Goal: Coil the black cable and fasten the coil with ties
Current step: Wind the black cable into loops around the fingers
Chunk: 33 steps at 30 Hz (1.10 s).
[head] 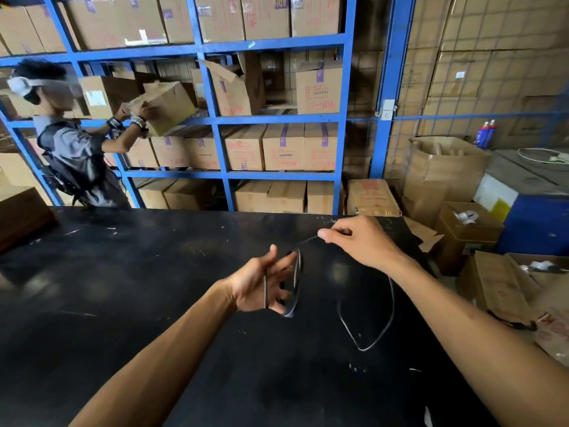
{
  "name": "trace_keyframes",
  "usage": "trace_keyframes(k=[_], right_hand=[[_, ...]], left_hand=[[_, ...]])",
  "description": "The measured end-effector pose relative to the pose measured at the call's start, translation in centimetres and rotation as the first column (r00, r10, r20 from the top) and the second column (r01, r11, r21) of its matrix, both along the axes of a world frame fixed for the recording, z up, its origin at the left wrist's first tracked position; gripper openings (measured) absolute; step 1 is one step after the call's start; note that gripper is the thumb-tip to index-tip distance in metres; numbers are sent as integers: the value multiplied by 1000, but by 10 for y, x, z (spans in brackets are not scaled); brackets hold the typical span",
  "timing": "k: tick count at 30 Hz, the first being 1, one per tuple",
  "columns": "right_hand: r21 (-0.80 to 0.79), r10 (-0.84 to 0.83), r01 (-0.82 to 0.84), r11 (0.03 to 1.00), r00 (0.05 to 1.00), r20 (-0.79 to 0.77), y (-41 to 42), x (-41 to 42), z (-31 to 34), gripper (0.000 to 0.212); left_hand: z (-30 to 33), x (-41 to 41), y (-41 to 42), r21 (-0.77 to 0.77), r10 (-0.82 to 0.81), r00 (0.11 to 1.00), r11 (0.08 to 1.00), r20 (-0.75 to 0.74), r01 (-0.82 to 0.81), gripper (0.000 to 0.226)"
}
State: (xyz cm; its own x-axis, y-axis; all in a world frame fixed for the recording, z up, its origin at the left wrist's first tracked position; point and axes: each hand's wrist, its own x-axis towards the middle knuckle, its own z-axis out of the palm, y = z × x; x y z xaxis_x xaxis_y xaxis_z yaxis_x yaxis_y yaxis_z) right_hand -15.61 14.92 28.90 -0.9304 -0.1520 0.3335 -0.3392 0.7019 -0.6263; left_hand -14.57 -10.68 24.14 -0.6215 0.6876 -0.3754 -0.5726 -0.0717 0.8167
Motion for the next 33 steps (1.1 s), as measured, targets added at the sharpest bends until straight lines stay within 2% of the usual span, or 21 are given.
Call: trace_keyframes(k=[2, 4, 6, 8, 12, 17, 19, 21, 24, 26, 28, 29, 33], right_hand=[[-93, 42, -42, 995, 999, 6, -8, 17, -9, 28], [-257, 124, -101, 961, 989, 75, -15, 33, -24, 28], [-396, 206, -126, 910, 964, 167, -21, 44, -45, 28], [-434, 274, -150, 888, 932, 238, -27, 53, -67, 25], [-416, 301, -153, 896, 899, 318, -32, 61, -104, 28], [-339, 255, -122, 933, 887, 384, -27, 52, -114, 30], [-241, 142, -56, 969, 925, 353, -25, 39, -105, 39], [-80, 46, -24, 997, 960, 278, -21, 22, -90, 39], [177, 4, -36, 983, 984, 178, -11, 1, -61, 19], [338, 65, -79, 938, 996, 54, -5, -6, -35, 13], [457, 135, -97, 884, 990, -52, -2, -10, -9, 23], [463, 150, -101, 881, 986, -70, -1, -11, 0, 27], [317, 137, -97, 943, 985, -106, -4, -2, 6, 28]], left_hand=[[3, -7, 0, 45, 168, 986, 985, 4, -168, 62], [8, -12, 0, 113, 301, 953, 947, 18, -301, 61], [14, -18, 0, 251, 369, 929, 896, 37, -366, 58], [23, -23, -2, 378, 383, 922, 846, 58, -375, 56], [44, -22, -1, 487, 294, 955, 830, 35, -273, 56], [55, -6, -1, 534, 3, 997, 845, -74, 37, 60], [57, 3, 2, 511, -138, 984, 841, -115, 178, 62], [56, 11, 4, 421, -267, 953, 855, -142, 302, 64], [47, 19, 7, 208, -419, 893, 870, -162, 446, 67], [38, 23, 8, 68, -478, 867, 869, -139, 490, 67], [28, 24, 9, -35, -472, 878, 882, -77, 471, 67], [23, 24, 9, -61, -434, 900, 900, -47, 431, 66], [11, 13, 5, -43, -130, 991, 991, -18, 129, 63]])
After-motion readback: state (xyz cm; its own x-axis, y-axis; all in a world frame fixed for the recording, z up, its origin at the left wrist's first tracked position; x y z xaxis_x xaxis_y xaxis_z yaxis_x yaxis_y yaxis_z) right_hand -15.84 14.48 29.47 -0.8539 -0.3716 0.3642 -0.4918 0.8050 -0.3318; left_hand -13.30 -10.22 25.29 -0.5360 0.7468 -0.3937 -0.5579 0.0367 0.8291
